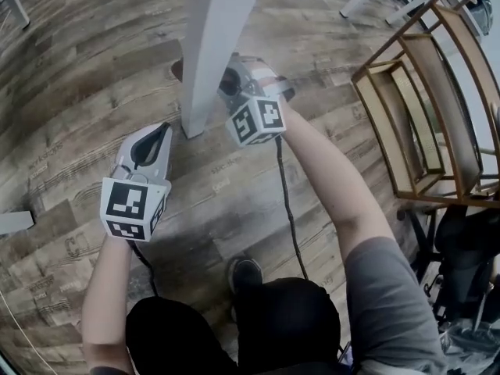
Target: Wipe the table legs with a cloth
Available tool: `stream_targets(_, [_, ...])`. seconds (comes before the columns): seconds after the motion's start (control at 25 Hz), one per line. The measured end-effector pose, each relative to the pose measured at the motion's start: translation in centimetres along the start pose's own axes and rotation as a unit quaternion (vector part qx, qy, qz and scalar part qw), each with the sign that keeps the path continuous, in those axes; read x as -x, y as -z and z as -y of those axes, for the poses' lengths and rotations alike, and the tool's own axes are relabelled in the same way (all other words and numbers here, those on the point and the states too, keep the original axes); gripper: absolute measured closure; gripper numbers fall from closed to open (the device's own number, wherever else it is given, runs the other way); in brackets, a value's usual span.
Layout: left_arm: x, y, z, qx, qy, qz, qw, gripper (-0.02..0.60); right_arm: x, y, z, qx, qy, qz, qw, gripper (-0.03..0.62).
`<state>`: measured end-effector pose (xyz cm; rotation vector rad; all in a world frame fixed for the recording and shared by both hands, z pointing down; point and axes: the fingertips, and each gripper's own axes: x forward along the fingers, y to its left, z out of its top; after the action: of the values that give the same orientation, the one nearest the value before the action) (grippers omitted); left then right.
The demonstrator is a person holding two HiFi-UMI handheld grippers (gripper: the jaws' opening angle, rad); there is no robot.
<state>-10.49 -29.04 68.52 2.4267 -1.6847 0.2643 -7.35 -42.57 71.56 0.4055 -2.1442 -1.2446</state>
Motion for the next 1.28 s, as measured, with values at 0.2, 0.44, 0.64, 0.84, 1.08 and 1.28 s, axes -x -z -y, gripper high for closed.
stream_targets(0.2, [0.2, 3.2, -0.9, 0.018, -0.007, -0.026, 0.9995, 0.562, -1.6, 2.1, -4.7, -0.029, -0.031, -0.042, 0.998, 0.507])
stream_targets(0.44, [0.2, 4.9, -0.9, 0.026, 0.004, -0.043, 0.9987, 0.562, -2.6, 2.7, -6.6, -0.05, -0.027, -0.085, 0.995, 0.508])
stream_targets(0.64, [0.5, 5.4, -0.5, 0.033, 0.004, -0.047, 0.9983, 0.562, -1.7, 4.8, -7.8, -0.072, -0.033, -0.153, 0.985, 0.508])
stream_targets(0.84, [1.8, 2.5, 1.3, -0.019, 0.044, -0.028, 0.9985, 0.563, 1.9, 6.4, -5.0, -0.145, 0.019, -0.205, 0.968, 0.508])
stream_targets(1.08, [2.6, -5.2, 2.4, -0.004, 0.015, -0.005, 0.9999, 0.562, 8.4, 4.1, -0.4, -0.207, 0.036, -0.208, 0.955, 0.508])
stream_targets(1.28, [5.5, -10.3, 7.9, -0.048, 0.052, -0.005, 0.9975, 0.563, 14.2, 1.6, 1.7, -0.295, 0.055, -0.195, 0.934, 0.508])
